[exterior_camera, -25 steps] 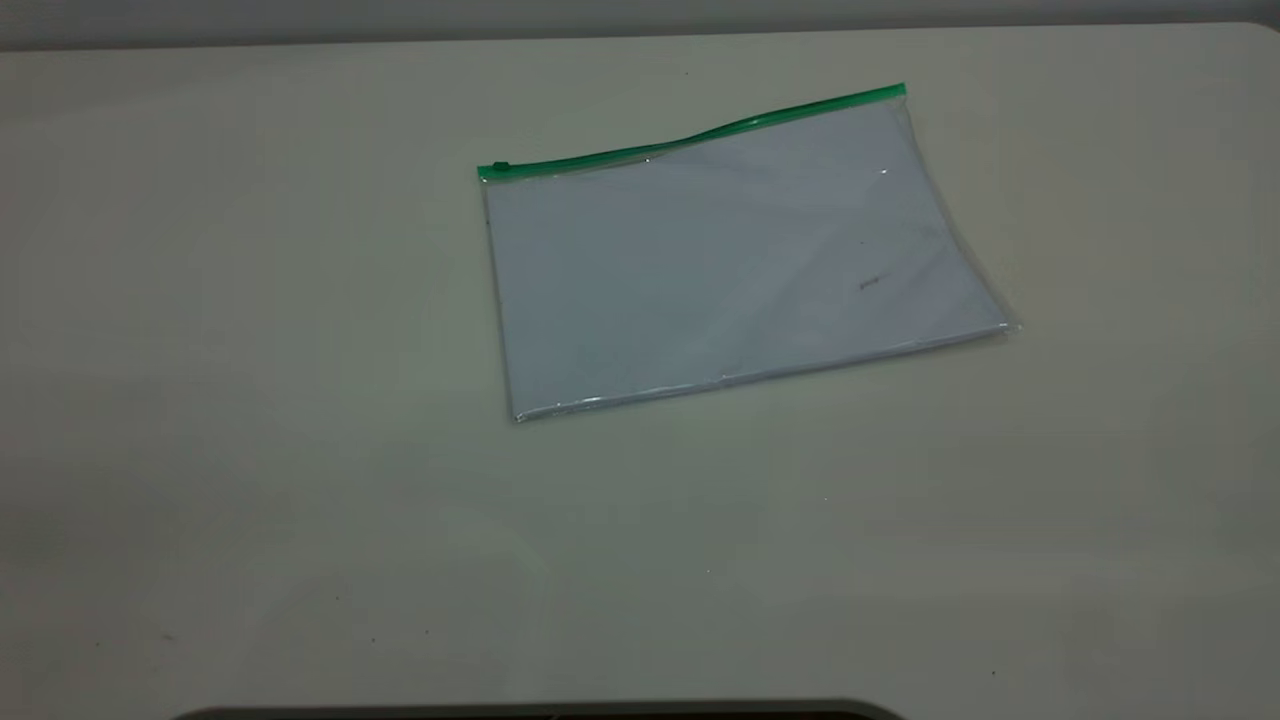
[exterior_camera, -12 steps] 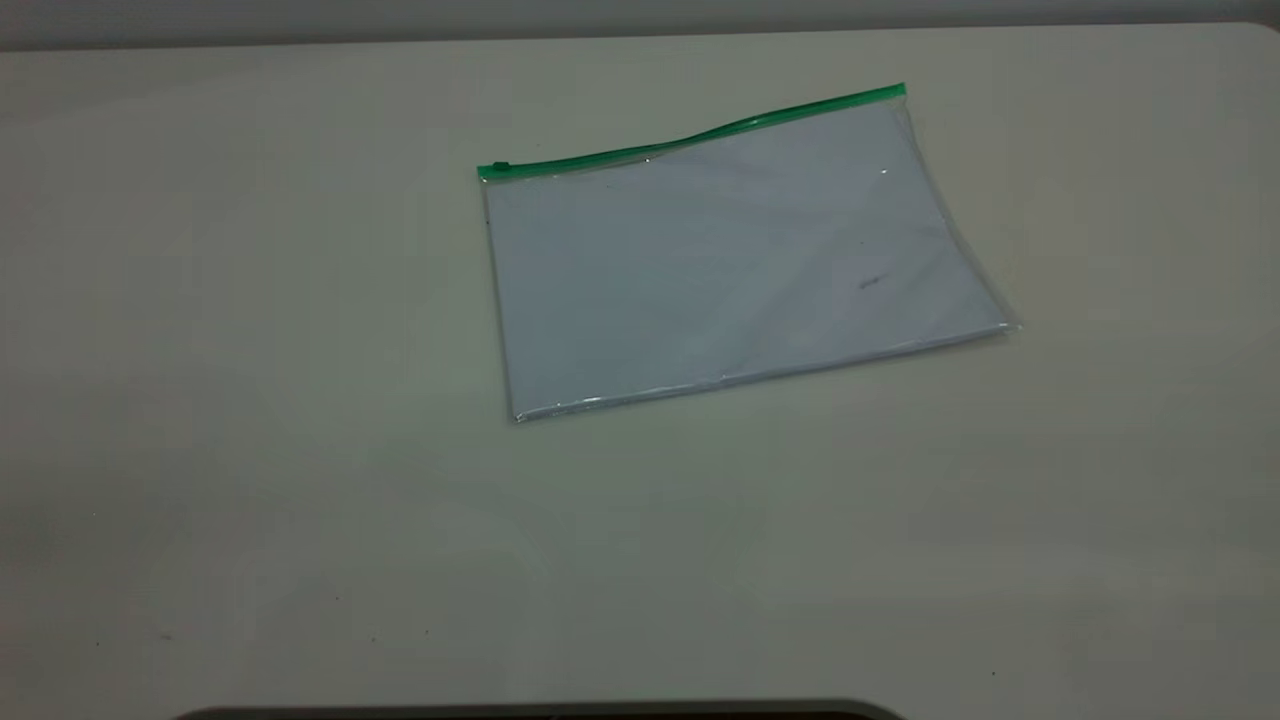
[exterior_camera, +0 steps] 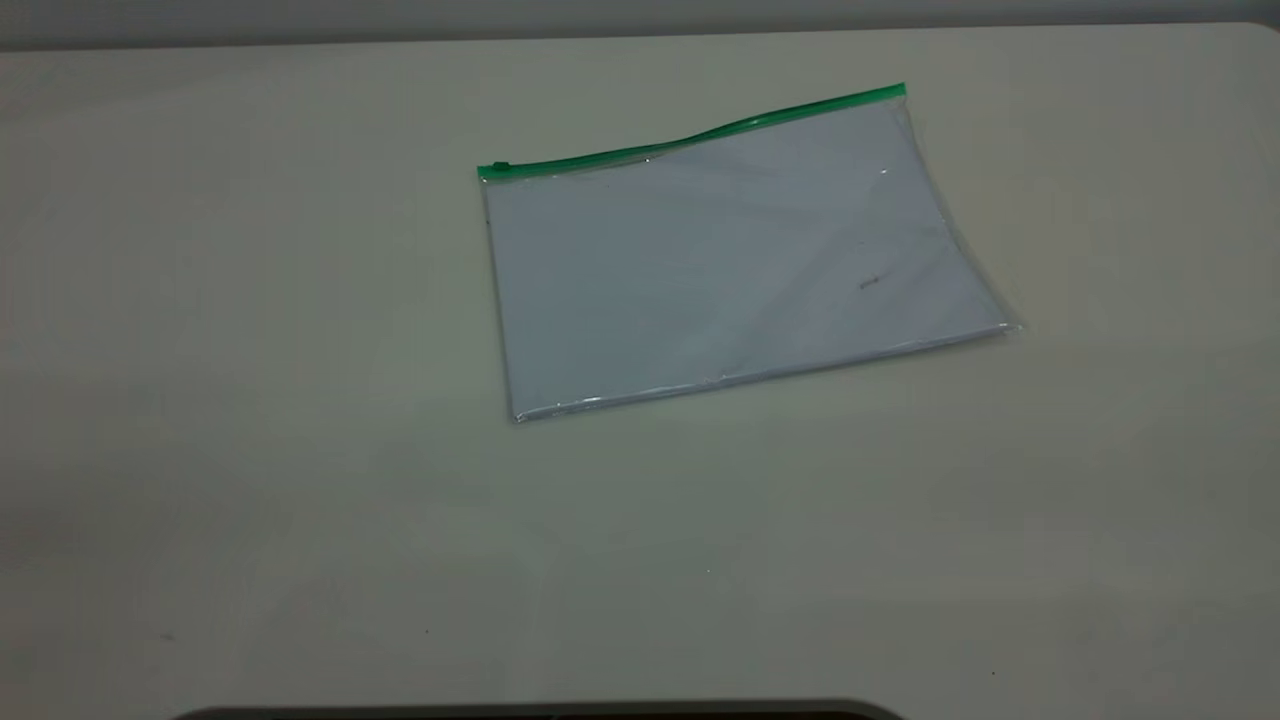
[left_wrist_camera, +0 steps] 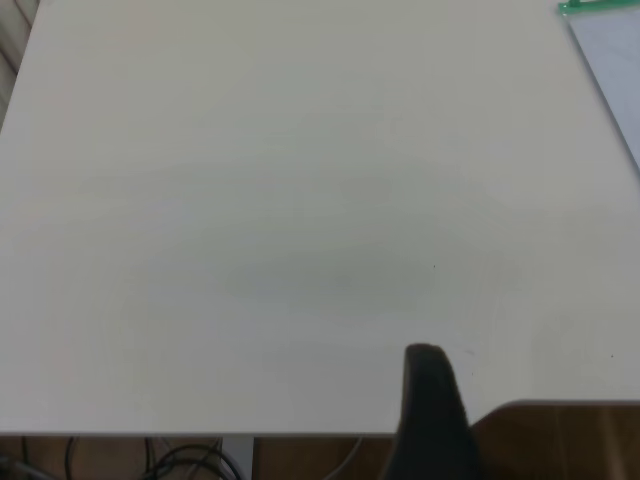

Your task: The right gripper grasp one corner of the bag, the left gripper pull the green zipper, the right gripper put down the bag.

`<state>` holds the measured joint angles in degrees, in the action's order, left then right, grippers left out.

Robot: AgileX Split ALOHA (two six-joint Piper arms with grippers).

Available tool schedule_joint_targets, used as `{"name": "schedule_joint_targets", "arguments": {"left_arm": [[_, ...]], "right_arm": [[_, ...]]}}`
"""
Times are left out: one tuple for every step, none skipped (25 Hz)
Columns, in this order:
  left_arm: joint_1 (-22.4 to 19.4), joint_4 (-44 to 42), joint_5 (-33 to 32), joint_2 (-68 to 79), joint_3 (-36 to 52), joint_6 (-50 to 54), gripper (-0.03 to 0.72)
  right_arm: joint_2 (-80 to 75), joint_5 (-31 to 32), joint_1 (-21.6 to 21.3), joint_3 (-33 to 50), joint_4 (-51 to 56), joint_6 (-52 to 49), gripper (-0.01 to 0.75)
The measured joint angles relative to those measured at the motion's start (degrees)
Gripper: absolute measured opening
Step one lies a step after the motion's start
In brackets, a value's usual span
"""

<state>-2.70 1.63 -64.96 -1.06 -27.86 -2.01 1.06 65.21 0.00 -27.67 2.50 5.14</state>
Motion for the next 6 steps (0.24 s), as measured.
{"name": "schedule_joint_targets", "arguments": {"left_arm": [[0.00,0.00,0.00,0.00,0.00,0.00,0.586],[0.00,0.00,0.00,0.00,0.00,0.00,0.586],[0.00,0.00,0.00,0.00,0.00,0.00,0.586],[0.00,0.00,0.00,0.00,0.00,0.00,0.586],[0.00,0.00,0.00,0.00,0.00,0.00,0.586],[0.00,0.00,0.00,0.00,0.00,0.00,0.586]], "right_arm": [[0.00,-0.05,0.00,0.00,-0.77,-1.36,0.578],[0.00,-0.05,0.00,0.00,-1.46,-2.30,0.578],[0.00,-0.12,0.00,0.00,-1.87,-2.78,0.578],[0.00,-0.12,0.00,0.00,-2.12,-3.20,0.578],[0.00,-0.12,0.00,0.00,-2.12,-3.41,0.578],[0.00,-0.17,0.00,0.00,-2.12,-3.46,0.578]]}}
